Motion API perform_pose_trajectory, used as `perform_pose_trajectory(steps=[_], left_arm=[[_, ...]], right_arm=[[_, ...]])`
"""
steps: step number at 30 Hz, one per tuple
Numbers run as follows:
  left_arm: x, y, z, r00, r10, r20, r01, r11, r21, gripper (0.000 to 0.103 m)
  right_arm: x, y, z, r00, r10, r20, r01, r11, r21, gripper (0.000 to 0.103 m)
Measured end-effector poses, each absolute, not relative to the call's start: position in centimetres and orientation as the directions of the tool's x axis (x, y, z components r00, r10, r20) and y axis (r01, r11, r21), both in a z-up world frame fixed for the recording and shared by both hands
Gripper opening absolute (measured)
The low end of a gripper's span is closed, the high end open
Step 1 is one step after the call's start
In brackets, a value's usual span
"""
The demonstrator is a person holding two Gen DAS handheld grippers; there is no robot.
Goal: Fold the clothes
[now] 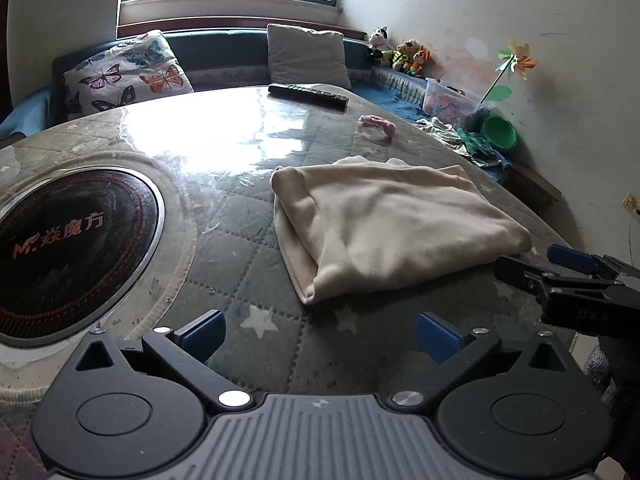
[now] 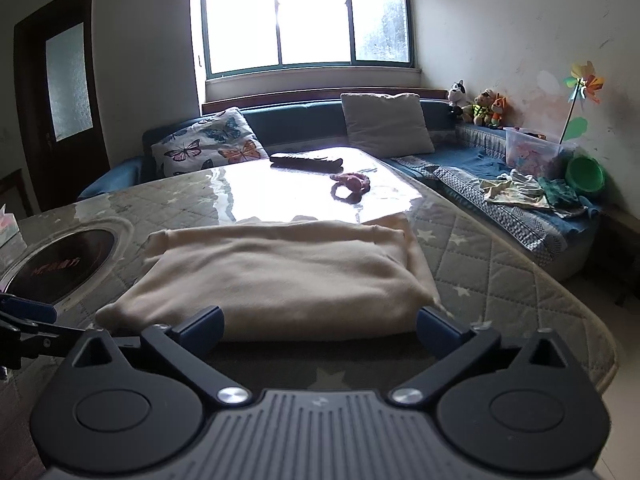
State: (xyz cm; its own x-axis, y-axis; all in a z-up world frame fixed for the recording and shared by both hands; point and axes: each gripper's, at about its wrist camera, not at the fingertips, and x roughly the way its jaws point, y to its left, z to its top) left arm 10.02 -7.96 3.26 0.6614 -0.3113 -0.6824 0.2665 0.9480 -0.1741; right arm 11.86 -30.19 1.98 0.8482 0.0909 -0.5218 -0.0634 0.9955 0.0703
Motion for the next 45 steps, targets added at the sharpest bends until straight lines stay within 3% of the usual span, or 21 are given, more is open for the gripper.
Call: perform_pose_trajectory(steps=[45], left_arm=[[4.8, -7.4, 2.5, 0.669, -0.274, -0.691, 0.266, 0.956, -0.122, 0.103]], right_arm=[[7.3, -28.4, 0.8, 0.817, 0.034, -0.576, 0.002, 0.998, 0.062, 0.103]])
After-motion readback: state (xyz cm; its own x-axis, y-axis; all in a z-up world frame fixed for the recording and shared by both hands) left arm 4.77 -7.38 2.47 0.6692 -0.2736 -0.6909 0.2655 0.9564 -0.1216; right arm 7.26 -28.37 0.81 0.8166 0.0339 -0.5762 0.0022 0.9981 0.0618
